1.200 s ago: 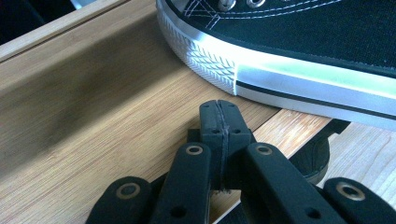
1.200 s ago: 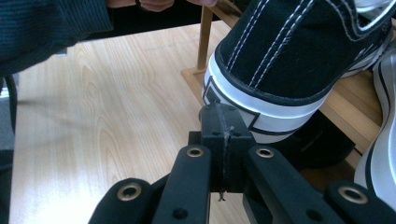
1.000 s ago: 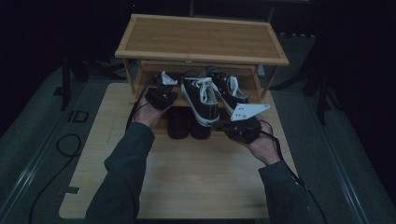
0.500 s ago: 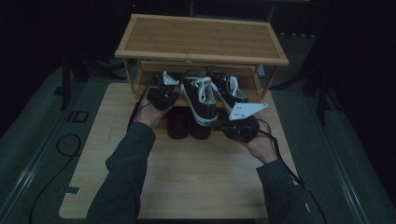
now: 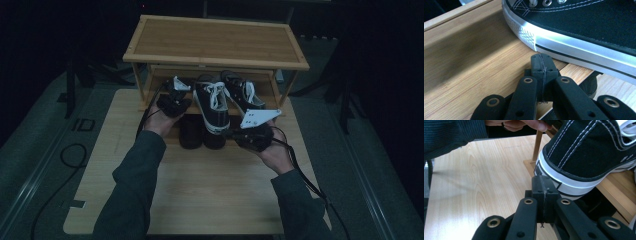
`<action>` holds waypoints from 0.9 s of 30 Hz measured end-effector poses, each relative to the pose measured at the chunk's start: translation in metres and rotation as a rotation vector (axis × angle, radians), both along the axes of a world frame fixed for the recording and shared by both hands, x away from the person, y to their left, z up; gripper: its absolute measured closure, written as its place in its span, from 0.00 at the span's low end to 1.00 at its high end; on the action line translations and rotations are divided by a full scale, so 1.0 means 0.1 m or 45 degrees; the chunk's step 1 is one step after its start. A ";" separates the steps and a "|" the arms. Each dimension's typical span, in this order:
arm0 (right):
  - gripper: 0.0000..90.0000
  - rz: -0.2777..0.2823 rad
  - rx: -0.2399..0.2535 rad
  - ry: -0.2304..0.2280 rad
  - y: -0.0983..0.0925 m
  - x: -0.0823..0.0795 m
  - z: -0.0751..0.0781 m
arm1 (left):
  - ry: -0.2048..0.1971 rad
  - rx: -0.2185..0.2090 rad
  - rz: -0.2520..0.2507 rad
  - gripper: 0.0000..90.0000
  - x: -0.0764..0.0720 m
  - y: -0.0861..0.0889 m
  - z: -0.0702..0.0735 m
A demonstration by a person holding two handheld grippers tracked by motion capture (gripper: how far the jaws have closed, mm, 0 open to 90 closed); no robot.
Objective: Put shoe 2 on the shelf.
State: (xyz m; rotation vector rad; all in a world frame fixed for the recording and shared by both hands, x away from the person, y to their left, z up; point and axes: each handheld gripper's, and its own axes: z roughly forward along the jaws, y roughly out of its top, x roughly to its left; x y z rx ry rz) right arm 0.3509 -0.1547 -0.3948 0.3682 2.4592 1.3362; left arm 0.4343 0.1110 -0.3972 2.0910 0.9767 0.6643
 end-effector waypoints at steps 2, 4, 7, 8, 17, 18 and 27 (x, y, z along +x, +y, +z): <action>1.00 0.003 -0.004 -0.006 0.02 0.01 0.00 | -0.005 0.006 0.000 1.00 0.00 0.00 0.00; 1.00 0.001 -0.016 -0.008 0.04 0.01 0.00 | -0.007 0.007 0.001 1.00 0.00 -0.01 0.00; 1.00 -0.058 -0.033 -0.038 0.07 0.02 -0.01 | -0.014 0.014 0.000 1.00 -0.01 -0.01 0.00; 1.00 -0.091 -0.046 -0.044 0.07 0.04 -0.03 | -0.015 0.014 -0.002 1.00 -0.01 -0.01 0.00; 1.00 -0.128 -0.010 -0.019 0.07 0.12 -0.06 | -0.026 0.033 0.002 1.00 -0.02 -0.02 0.00; 1.00 -0.128 -0.011 -0.021 0.07 0.12 -0.06 | -0.027 0.041 -0.001 1.00 -0.02 -0.02 0.00; 0.97 -0.132 -0.037 -0.042 0.05 0.10 -0.04 | -0.050 0.116 -0.021 1.00 -0.02 0.00 0.01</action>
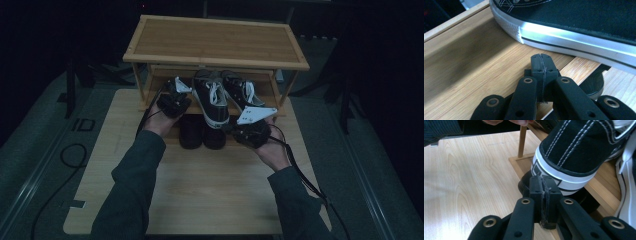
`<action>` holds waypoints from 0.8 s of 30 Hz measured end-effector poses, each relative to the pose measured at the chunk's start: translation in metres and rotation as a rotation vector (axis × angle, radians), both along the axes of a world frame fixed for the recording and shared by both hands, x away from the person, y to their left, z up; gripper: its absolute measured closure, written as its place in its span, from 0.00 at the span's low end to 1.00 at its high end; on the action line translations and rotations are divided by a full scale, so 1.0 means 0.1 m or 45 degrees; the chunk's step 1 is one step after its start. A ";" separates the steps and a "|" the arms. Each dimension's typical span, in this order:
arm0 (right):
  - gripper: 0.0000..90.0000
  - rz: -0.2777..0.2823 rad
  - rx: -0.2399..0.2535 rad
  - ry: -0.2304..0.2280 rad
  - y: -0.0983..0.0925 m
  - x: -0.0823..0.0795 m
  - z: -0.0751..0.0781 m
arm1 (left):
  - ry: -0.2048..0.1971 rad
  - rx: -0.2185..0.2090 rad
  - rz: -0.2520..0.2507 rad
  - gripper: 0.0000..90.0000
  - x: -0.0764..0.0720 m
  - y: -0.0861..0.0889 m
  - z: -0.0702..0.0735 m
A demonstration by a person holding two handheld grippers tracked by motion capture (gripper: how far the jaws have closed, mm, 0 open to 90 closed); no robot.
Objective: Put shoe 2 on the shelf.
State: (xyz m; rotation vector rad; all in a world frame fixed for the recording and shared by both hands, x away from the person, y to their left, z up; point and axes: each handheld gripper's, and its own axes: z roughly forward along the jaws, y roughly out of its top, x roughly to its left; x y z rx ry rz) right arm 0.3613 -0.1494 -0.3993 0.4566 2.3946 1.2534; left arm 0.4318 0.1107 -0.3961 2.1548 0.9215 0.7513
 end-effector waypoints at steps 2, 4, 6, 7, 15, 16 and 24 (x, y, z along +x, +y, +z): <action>0.98 -0.002 -0.002 0.000 -0.01 0.00 0.00 | -0.003 0.017 -0.001 1.00 0.00 0.02 0.00; 0.98 0.000 -0.003 0.000 0.00 0.01 0.00 | -0.004 0.010 0.005 1.00 0.00 0.03 0.00; 0.98 -0.004 -0.005 -0.005 0.00 0.00 0.00 | -0.004 0.011 0.008 1.00 -0.01 0.03 0.00; 0.99 -0.004 -0.004 -0.005 0.00 0.00 0.00 | -0.004 0.009 0.010 1.00 -0.01 0.03 0.00; 1.00 0.027 0.037 0.010 0.05 0.02 -0.02 | 0.002 0.013 0.023 1.00 -0.01 0.03 0.00; 1.00 0.033 0.043 0.011 0.06 0.03 -0.02 | 0.002 0.012 0.024 1.00 -0.01 0.03 0.00; 1.00 0.062 0.042 0.019 0.17 0.06 -0.01 | 0.001 -0.021 0.042 1.00 -0.01 0.01 -0.01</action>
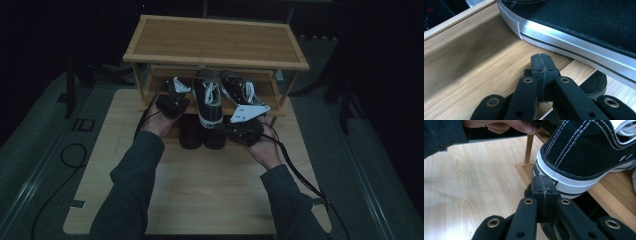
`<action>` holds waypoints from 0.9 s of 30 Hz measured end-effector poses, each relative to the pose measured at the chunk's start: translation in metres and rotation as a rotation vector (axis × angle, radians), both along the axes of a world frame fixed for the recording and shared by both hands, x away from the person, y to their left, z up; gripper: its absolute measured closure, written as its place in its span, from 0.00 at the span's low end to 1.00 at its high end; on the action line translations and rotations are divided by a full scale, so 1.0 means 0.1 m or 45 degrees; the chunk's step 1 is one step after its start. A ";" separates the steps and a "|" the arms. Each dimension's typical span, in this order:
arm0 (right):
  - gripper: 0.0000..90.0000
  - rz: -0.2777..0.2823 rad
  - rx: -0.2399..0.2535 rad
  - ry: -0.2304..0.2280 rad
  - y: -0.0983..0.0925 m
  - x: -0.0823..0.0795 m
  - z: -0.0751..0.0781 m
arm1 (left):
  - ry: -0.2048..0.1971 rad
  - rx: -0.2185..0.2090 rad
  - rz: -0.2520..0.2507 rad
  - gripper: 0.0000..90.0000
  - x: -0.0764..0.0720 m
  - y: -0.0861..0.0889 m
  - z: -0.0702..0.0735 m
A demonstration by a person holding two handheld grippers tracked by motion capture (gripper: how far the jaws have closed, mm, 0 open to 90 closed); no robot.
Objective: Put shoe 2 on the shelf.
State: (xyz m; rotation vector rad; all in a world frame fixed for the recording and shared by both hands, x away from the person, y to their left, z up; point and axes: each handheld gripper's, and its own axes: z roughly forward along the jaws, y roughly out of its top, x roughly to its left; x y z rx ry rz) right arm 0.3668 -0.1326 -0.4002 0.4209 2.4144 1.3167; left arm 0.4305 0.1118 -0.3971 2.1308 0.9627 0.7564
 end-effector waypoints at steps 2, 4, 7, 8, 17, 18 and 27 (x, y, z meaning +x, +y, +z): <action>1.00 0.001 0.006 -0.001 0.02 0.00 -0.01 | -0.001 -0.003 0.000 1.00 0.00 0.00 0.00; 1.00 -0.004 0.003 -0.018 0.04 -0.01 -0.02 | 0.000 -0.005 0.000 1.00 0.00 0.00 0.00; 1.00 -0.009 0.010 -0.025 0.05 -0.01 -0.01 | 0.001 0.008 -0.002 1.00 0.00 0.01 0.00; 1.00 -0.007 0.020 -0.026 0.06 -0.01 0.00 | 0.000 0.008 -0.001 1.00 0.00 0.01 0.00; 1.00 -0.014 0.007 -0.055 0.14 0.01 0.04 | 0.003 0.006 0.002 1.00 0.00 0.01 0.00; 1.00 -0.014 0.004 -0.060 0.15 0.01 0.04 | 0.003 0.005 0.002 1.00 0.00 0.01 0.00; 1.00 -0.059 -0.003 -0.071 0.17 0.06 0.03 | -0.005 -0.037 0.013 1.00 -0.01 0.00 -0.01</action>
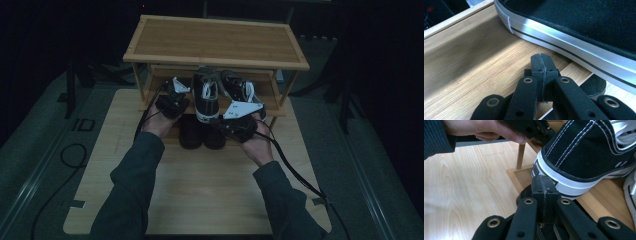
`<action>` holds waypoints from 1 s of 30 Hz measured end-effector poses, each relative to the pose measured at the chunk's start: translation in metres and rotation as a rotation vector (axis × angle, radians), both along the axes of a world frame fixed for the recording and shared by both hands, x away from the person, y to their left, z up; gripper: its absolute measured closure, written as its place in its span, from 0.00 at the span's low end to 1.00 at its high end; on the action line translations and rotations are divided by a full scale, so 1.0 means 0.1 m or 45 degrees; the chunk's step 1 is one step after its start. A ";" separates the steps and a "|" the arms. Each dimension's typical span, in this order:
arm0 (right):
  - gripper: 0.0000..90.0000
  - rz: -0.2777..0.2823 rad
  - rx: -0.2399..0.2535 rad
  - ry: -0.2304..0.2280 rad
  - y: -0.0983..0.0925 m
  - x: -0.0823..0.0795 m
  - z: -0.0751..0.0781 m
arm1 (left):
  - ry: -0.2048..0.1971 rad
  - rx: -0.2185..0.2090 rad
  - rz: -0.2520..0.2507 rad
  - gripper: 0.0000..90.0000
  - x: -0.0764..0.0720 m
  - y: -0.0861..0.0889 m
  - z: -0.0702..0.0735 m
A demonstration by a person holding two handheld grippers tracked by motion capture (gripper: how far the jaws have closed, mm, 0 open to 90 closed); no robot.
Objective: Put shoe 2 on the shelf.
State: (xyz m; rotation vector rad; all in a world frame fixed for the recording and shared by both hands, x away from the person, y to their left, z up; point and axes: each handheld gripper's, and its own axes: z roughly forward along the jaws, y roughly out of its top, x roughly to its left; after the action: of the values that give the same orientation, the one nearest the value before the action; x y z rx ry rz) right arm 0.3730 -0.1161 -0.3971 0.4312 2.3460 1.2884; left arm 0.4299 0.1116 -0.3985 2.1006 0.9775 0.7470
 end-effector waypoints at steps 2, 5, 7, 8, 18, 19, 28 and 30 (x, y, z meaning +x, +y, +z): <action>1.00 0.000 0.001 -0.007 0.01 0.00 0.01 | 0.000 0.001 0.000 1.00 0.00 0.00 0.00; 1.00 -0.009 -0.003 -0.013 0.01 0.02 0.00 | 0.007 0.037 -0.007 1.00 0.00 0.01 0.01; 1.00 -0.010 -0.020 -0.027 0.03 0.01 -0.02 | 0.003 0.009 -0.001 1.00 0.00 0.00 0.00; 1.00 -0.010 -0.023 -0.026 0.04 0.01 -0.02 | 0.004 0.017 -0.002 1.00 0.00 0.00 0.01; 1.00 -0.030 -0.005 -0.059 0.12 0.02 0.02 | 0.009 0.038 -0.006 1.00 0.00 0.01 0.01; 1.00 -0.023 -0.011 -0.057 0.13 0.03 0.03 | 0.009 0.038 -0.006 1.00 0.00 0.01 0.01; 1.00 -0.017 -0.043 -0.037 0.18 0.05 -0.04 | 0.007 0.011 0.007 1.00 0.00 0.00 0.01; 1.00 -0.011 -0.061 -0.029 0.19 0.05 -0.05 | 0.007 0.016 0.003 1.00 0.00 0.00 0.01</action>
State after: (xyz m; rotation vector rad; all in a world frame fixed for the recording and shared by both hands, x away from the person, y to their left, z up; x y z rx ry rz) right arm 0.3784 -0.0974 -0.4024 0.4089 2.3482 1.2237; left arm 0.4299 0.1116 -0.3976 2.1139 0.9813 0.7508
